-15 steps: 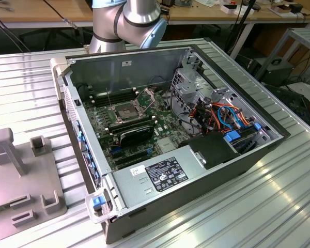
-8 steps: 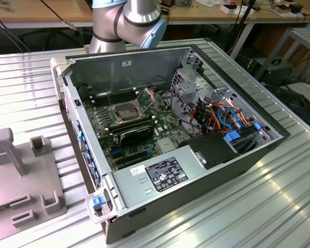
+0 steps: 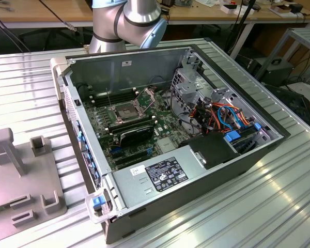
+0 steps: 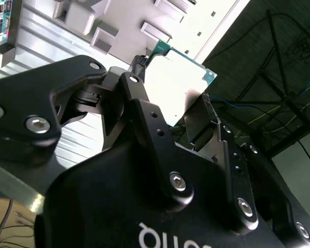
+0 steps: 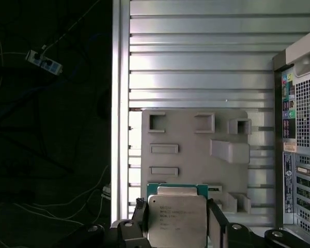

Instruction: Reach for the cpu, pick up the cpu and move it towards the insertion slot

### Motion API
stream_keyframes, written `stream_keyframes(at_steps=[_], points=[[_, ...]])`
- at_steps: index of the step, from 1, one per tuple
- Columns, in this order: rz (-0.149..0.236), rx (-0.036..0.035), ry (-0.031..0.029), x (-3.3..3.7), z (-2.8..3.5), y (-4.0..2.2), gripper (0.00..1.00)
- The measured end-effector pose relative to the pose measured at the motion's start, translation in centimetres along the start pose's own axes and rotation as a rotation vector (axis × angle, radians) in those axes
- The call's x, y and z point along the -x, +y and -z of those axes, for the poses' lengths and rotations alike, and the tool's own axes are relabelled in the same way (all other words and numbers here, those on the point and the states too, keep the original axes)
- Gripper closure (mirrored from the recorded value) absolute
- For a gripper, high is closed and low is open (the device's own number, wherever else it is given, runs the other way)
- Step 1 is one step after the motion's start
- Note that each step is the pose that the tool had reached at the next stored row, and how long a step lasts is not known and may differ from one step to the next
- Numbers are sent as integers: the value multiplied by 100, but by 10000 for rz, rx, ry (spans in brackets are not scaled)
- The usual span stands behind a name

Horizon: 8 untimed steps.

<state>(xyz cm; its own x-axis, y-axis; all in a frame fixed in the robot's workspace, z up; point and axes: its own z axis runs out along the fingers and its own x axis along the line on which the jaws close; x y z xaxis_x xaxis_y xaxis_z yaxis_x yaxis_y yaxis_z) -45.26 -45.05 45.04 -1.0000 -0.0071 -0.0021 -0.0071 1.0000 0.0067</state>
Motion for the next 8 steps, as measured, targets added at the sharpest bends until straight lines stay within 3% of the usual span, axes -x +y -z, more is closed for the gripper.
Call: stream_keyframes(at_steps=[8], points=[[-3, 0, 0, 279, -1, -1, 45]])
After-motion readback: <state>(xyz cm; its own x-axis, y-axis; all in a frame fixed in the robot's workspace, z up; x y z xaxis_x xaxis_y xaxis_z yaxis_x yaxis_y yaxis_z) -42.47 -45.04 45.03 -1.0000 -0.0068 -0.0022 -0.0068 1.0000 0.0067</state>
